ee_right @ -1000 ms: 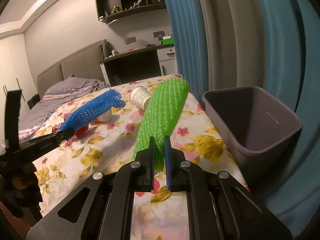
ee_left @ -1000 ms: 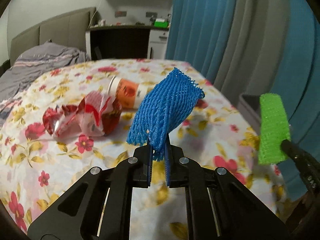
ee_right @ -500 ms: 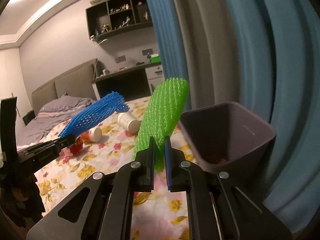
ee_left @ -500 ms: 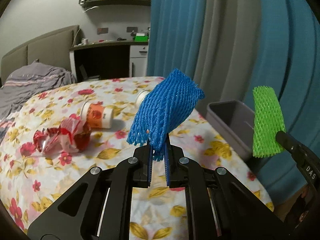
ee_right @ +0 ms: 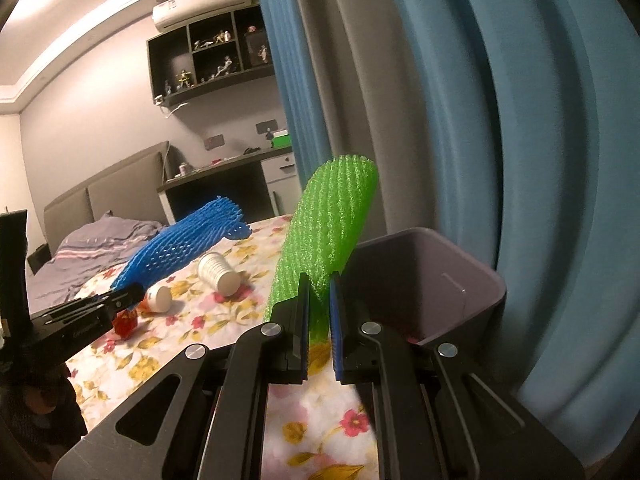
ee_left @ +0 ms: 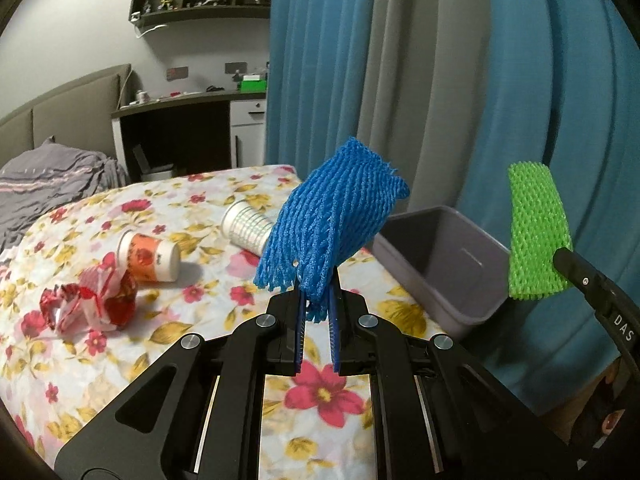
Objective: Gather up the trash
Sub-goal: 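Carry both mesh nets over the grey bin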
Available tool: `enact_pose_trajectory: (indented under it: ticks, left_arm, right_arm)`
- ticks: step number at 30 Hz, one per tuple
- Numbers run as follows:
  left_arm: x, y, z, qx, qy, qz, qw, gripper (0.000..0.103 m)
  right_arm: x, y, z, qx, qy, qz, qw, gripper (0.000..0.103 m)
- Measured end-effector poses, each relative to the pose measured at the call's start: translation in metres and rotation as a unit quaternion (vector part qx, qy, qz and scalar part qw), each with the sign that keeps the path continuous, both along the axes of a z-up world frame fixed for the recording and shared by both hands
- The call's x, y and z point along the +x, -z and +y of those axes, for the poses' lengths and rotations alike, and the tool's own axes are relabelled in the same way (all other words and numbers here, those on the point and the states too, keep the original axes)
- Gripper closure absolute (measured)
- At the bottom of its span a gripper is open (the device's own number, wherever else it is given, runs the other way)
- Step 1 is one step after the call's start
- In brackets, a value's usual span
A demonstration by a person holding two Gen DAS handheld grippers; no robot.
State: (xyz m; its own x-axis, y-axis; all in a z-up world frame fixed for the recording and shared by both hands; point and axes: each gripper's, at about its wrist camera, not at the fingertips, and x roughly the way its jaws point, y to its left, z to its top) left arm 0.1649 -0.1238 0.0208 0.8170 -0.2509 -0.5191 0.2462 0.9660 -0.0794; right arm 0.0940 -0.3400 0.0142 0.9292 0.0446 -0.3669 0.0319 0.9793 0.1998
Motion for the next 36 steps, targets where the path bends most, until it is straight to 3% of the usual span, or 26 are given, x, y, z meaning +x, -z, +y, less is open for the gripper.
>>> enact_pose_trajectory:
  ticks: [10,20,36]
  left_arm:
    - [0.033,0.002,-0.058,-0.004,0.050,-0.002,0.9987,0.094]
    - [0.066,0.024,-0.110,0.005,0.082,0.013,0.9965,0.094]
    - [0.095,0.052,-0.138,-0.006,0.107,0.059,0.9925,0.094]
  right_arm:
    - [0.020,0.000,-0.026,-0.008,0.043,0.003,0.999,0.093]
    - [0.040,0.012,-0.041,-0.019,0.078,0.016,0.997,0.093]
    - [0.064,0.032,-0.048,-0.017,0.097,0.046,0.994,0.093]
